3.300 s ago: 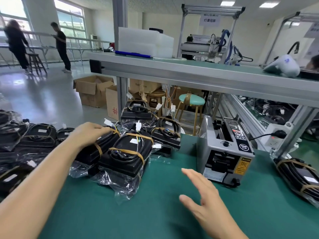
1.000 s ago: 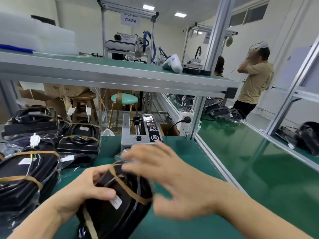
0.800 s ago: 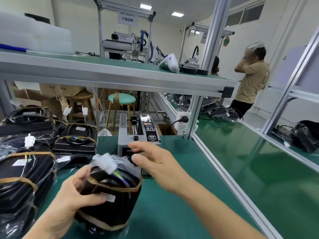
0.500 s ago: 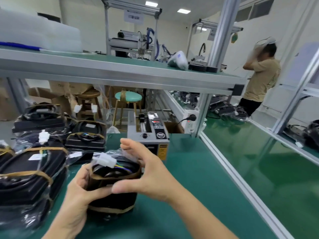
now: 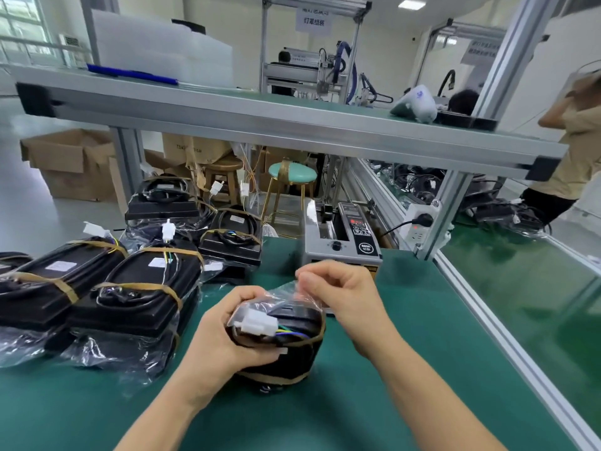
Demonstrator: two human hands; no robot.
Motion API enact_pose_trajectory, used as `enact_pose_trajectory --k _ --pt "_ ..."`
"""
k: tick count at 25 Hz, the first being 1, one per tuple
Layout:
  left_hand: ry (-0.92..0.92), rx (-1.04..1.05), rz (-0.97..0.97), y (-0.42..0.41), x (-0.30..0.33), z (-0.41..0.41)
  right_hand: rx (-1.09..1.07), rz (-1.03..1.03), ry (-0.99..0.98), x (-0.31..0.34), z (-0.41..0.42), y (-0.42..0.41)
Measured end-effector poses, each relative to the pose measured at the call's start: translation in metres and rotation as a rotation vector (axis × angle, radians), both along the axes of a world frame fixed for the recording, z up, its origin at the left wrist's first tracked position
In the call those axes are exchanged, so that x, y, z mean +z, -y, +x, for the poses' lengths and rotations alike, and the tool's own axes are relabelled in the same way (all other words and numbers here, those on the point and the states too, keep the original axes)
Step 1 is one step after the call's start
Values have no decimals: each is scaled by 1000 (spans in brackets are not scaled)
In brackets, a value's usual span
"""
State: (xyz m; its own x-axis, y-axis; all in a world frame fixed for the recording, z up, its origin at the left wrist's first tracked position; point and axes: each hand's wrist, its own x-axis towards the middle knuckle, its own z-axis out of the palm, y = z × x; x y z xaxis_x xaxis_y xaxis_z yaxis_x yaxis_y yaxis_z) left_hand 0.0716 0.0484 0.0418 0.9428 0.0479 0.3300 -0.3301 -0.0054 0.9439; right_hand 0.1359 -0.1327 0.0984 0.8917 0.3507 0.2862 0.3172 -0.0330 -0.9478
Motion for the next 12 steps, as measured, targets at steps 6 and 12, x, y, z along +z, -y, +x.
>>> enact_pose_trajectory --k 6,12 --pt "65 10 159 -4 -3 -9 65 -149 -144 4 -9 8" --pt "168 -9 198 8 4 -18 -62 -89 -67 3 -33 -5"
